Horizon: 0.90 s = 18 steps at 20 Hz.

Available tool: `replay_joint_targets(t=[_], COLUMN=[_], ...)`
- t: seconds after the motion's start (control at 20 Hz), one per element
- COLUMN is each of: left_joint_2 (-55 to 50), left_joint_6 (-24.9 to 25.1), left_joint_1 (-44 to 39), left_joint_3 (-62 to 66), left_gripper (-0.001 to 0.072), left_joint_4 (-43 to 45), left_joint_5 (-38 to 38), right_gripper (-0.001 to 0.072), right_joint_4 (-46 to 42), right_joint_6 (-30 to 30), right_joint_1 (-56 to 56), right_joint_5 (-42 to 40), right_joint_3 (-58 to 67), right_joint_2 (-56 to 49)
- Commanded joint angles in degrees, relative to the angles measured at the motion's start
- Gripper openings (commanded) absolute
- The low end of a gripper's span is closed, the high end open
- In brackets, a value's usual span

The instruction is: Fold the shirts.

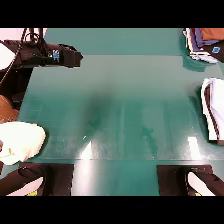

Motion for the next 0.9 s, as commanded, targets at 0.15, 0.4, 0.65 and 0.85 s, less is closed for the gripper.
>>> replay_joint_targets(t=[0.15, 0.4, 0.65, 0.85], left_joint_2=[0.0, 0.0, 0.0, 5.9], left_joint_6=[0.0, 0.0, -0.2, -1.2], left_joint_1=[0.0, 0.0, 0.2, 3.7], left_joint_3=[0.0, 0.0, 0.4, 0.5], left_gripper=[0.0027, 0.0026, 0.0026, 0.0026], left_joint_4=[0.0, 0.0, 0.2, 14.6], left_joint_5=[0.0, 0.0, 2.5, -14.5], right_gripper=[0.0016, 0.0016, 0.0016, 0.0016], right_joint_4=[0.0, 0.0, 0.0, -0.1], right_joint_6=[0.0, 0.0, 0.0, 0.0], right_joint_1=[0.2, 0.2, 0.2, 0.2], right_joint_5=[0.0, 0.0, 0.2, 0.4], right_joint_3=[0.0, 0.0, 0.0, 0.0], right_joint_2=[0.0, 0.0, 0.0, 0.0])
